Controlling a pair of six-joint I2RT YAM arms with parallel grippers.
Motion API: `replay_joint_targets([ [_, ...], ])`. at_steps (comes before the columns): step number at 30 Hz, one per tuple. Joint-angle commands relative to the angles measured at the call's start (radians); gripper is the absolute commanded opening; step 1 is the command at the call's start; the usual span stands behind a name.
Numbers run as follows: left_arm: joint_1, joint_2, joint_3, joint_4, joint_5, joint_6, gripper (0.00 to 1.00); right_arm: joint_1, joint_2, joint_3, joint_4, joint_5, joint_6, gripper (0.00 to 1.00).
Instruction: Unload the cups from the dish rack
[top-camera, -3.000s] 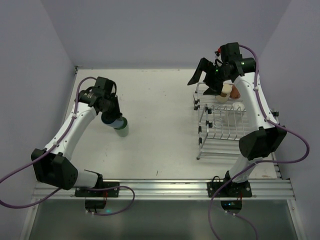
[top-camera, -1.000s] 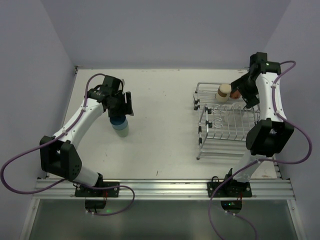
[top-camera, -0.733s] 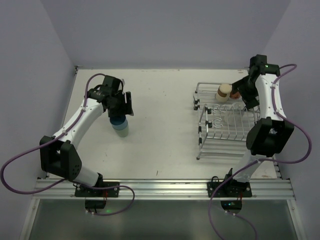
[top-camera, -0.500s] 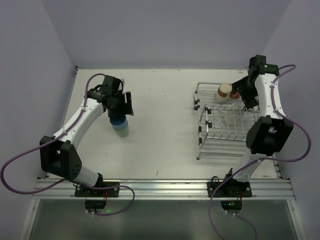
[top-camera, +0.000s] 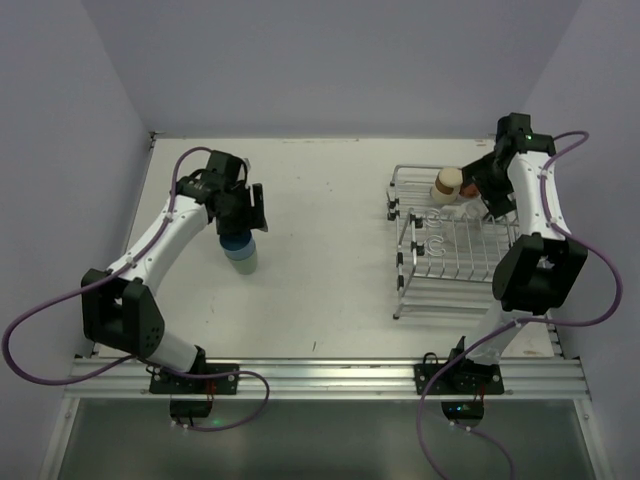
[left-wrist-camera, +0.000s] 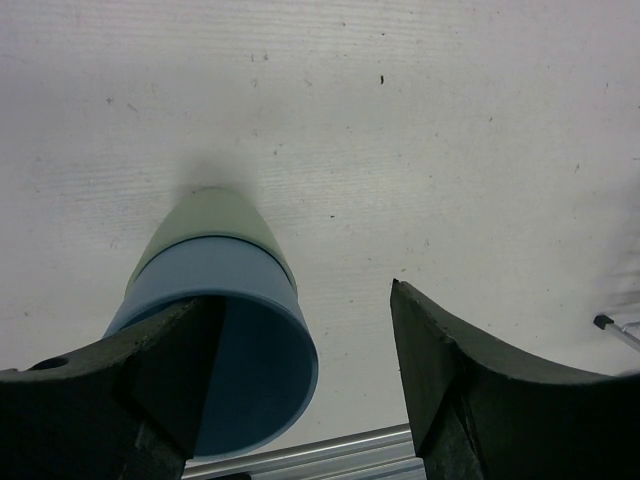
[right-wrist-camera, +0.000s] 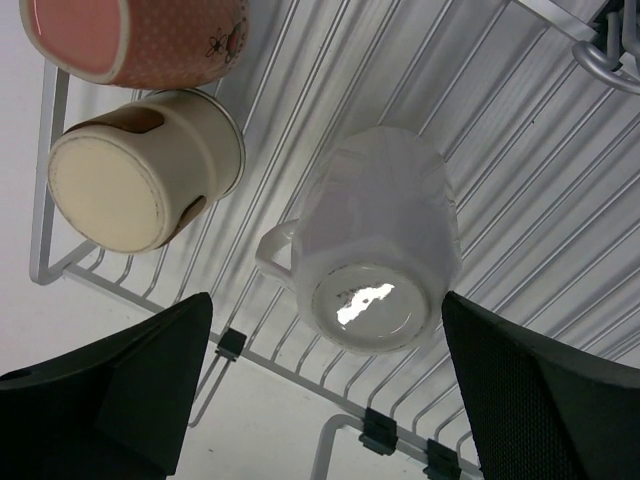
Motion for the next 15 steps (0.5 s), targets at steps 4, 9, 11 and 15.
replay_joint_targets([
  [4, -0.006, 0.012, 0.038, 0.021, -0.002, 0.022, 0.71, 0.017, 0.02, -0.094, -0.328, -0.047, 0.036, 0.99],
  [9, -0.004, 0.025, 0.032, 0.028, 0.004, 0.023, 0.72, 0.017, 0.061, -0.055, -0.328, -0.047, 0.007, 0.99],
  [11, -0.004, 0.031, 0.037, 0.029, 0.006, 0.026, 0.72, 0.017, 0.069, -0.052, -0.328, -0.051, 0.012, 0.99],
  [15, -0.004, 0.037, 0.051, 0.029, 0.007, 0.026, 0.72, 0.017, 0.082, -0.055, -0.326, -0.032, 0.016, 0.99],
])
